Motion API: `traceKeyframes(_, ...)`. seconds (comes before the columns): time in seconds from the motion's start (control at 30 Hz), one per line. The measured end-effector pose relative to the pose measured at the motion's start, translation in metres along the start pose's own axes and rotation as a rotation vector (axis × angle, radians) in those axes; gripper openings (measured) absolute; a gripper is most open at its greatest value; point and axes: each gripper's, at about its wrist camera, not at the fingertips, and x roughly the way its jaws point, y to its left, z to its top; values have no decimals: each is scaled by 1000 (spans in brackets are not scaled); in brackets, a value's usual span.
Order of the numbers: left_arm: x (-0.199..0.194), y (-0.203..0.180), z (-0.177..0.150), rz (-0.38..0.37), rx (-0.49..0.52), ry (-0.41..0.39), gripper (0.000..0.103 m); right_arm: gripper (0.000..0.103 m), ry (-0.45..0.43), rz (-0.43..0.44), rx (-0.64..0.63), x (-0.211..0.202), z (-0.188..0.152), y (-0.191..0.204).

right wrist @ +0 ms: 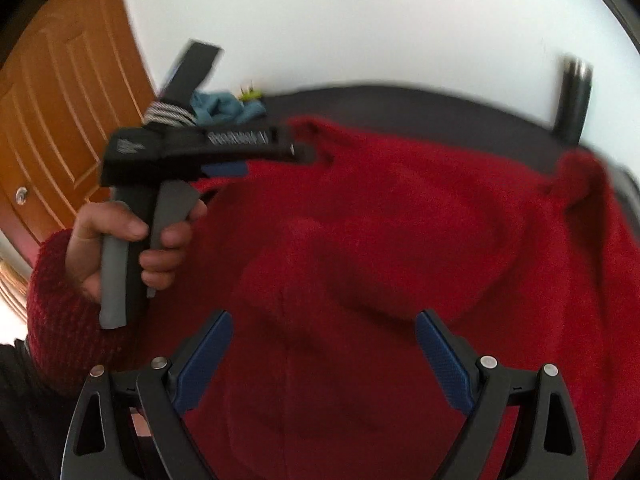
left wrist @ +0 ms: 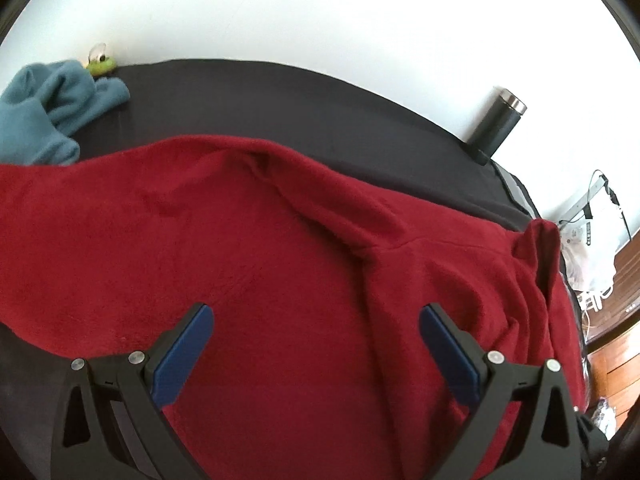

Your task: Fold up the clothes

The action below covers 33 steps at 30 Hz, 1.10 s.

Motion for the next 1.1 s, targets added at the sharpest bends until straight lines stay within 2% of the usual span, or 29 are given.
traceKeyframes(0.03,2,1,-1,-2,0,-1,103,78,22,1,3,6,0,0)
traceKeyframes(0.07,4,2,-2,-3,3,-2,103,51,39,-8,5,8,-1,0)
traceKeyframes(0.1,6,2,-3,-4,7,-3,103,29,53,-19,6,10,-3,0)
traceKeyframes(0.2,8,0,-6,-2,34,-12,103,14,56,-42,29,3,7,-11)
traceKeyframes(0.33,6,-5,-9,20,60,-42,103,10,-29,-137,24,-22,33,-21)
traceKeyframes(0.43,3,-1,-8,19,33,-63,103,9,-113,-226,22,-40,59,-31)
traceKeyframes(0.53,0,8,-8,4,-7,-65,103,9,-200,-355,-10,-61,91,-38)
traceKeyframes(0.67,2,3,-8,23,-1,-75,103,9,-302,-506,-62,-75,137,-46)
traceKeyframes(0.87,0,0,-17,93,50,-79,103,9,-436,-722,-186,-54,217,-48)
traceKeyframes(0.97,3,2,-17,97,44,-67,103,9,-489,-821,-253,-41,251,-47)
traceKeyframes(1.1,5,3,-17,105,42,-60,103,9,-533,-911,-274,-20,294,-55)
